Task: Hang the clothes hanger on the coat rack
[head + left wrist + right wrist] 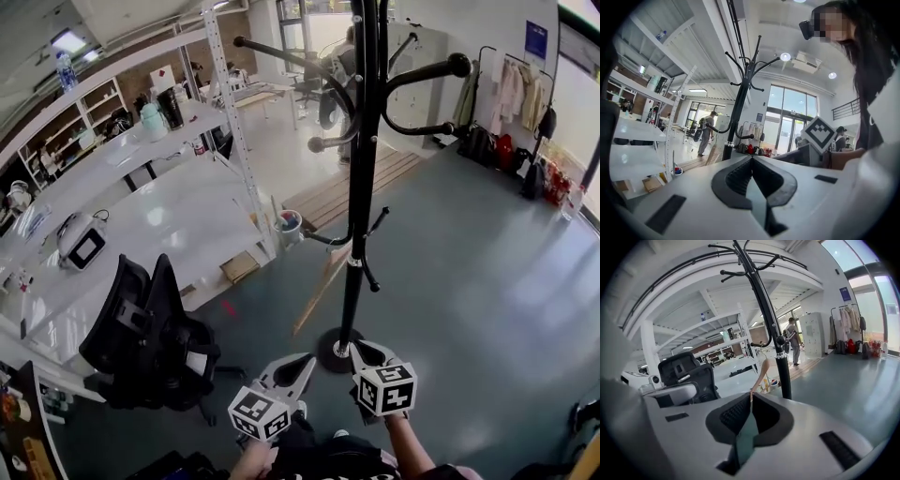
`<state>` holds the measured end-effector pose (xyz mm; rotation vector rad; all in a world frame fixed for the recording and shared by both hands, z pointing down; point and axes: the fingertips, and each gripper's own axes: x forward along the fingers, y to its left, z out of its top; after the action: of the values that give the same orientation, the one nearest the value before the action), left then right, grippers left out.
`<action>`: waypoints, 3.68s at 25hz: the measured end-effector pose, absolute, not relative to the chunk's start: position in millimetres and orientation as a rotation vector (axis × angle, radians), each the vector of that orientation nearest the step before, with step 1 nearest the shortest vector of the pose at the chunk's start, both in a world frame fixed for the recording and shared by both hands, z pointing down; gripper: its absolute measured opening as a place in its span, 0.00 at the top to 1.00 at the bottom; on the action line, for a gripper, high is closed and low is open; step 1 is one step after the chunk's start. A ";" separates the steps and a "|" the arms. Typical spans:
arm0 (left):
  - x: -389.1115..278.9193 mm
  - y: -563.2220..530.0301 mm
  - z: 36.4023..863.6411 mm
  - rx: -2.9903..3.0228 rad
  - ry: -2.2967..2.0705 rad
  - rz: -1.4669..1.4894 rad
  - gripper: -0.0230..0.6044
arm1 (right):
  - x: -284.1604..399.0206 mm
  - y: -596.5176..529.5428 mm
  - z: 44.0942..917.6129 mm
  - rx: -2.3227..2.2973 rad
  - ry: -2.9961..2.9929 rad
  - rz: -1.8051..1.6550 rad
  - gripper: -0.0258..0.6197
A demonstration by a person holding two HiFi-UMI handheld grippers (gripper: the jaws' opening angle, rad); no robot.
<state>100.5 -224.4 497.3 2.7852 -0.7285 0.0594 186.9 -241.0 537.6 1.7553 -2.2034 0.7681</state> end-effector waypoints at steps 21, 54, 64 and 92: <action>63.9 -156.0 499.8 2.762 -0.799 0.080 0.96 | 134.1 -160.5 544.3 1.629 -2.320 0.899 0.95; -65.6 7.4 495.8 2.840 -0.427 0.009 0.96 | 9.5 31.5 531.6 1.981 -2.094 0.855 0.95; -46.4 33.8 490.7 2.809 -0.475 -0.001 0.96 | 21.0 56.9 526.4 1.908 -2.153 0.881 0.95; -38.8 50.6 496.4 2.826 -0.533 0.084 0.96 | 26.5 64.8 541.6 1.821 -2.181 0.851 0.95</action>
<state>-38.8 50.6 496.4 2.8264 -0.5326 0.0844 26.5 64.8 541.6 1.8213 -2.1807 0.8506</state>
